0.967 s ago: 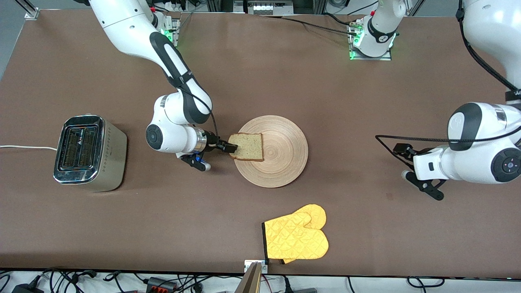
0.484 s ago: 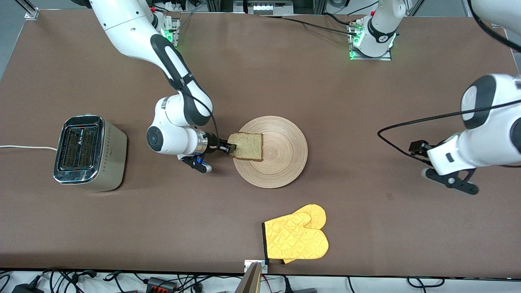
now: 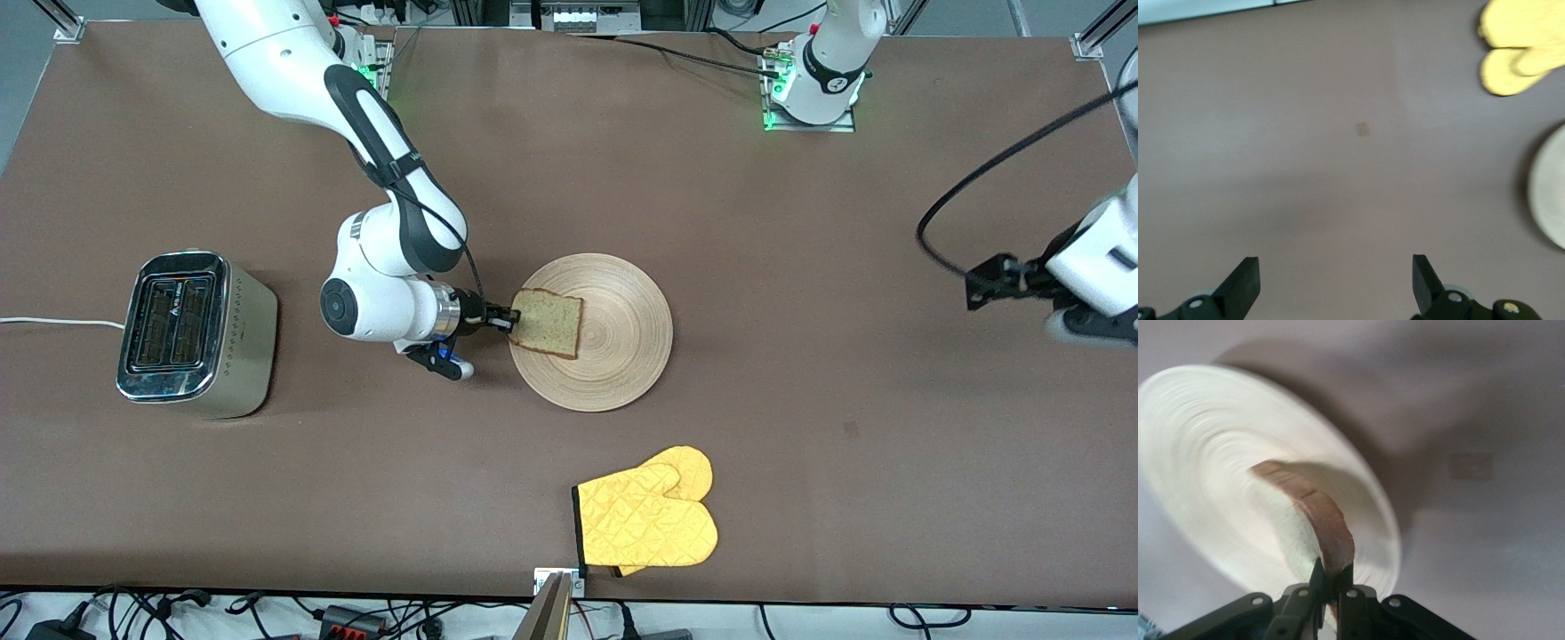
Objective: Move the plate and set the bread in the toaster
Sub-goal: 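Lift the bread with the right gripper and carry it over the toaster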
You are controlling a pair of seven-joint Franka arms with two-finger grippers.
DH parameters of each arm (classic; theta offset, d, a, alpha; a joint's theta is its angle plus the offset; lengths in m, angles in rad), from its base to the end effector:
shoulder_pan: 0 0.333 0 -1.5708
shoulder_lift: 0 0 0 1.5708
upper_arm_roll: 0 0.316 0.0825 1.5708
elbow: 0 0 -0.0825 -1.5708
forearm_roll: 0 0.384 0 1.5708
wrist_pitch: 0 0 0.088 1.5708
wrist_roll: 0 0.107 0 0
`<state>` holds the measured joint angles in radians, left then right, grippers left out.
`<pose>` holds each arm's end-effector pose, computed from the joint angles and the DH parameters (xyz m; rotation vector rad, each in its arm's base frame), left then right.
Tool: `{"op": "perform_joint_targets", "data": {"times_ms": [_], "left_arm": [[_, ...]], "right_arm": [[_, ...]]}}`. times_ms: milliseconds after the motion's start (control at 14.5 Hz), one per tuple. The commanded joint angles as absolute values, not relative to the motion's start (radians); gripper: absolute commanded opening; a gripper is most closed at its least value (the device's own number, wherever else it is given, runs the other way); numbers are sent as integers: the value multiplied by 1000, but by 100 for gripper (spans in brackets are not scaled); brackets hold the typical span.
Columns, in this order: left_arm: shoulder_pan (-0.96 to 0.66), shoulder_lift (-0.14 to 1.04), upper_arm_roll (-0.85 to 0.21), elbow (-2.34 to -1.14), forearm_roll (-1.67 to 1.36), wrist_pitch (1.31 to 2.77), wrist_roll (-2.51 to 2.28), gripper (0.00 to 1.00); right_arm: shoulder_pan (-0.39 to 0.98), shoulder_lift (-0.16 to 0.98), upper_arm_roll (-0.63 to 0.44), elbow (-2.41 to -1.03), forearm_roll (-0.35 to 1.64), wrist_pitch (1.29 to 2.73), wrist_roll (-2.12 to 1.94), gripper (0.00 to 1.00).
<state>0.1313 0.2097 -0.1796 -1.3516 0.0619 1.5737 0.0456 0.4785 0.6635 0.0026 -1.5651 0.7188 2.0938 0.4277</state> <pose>0.6182 -0.0107 0.6069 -3.1137 0.1394 -0.0244 0.6006 0.3494 0.2534 -2.5748 0.4691 0.5083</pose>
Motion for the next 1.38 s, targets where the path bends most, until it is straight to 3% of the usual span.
{"op": "perform_joint_targets", "data": {"times_ms": [0,415,553,967,1313], "left_arm": [[164,89,-184,-1489,-5,1572,26,100],[158,46,-192,-1525,8,1574,23,100],[155,46,-196,-1525,9,1571,21,100],[164,46,-193,-1525,9,1554,23,100],[40,-43,-89,-1597,11,1586,28,100]], "right_arm": [[465,634,-29,-1448,684,1924,426,0],[462,611,-253,-1148,375,1452,420,0],[456,589,-290,-1109,274,1343,417,0],[454,525,-344,-1111,-165,1292,232,0],[329,525,-382,-1114,-167,1308,34,0]]}}
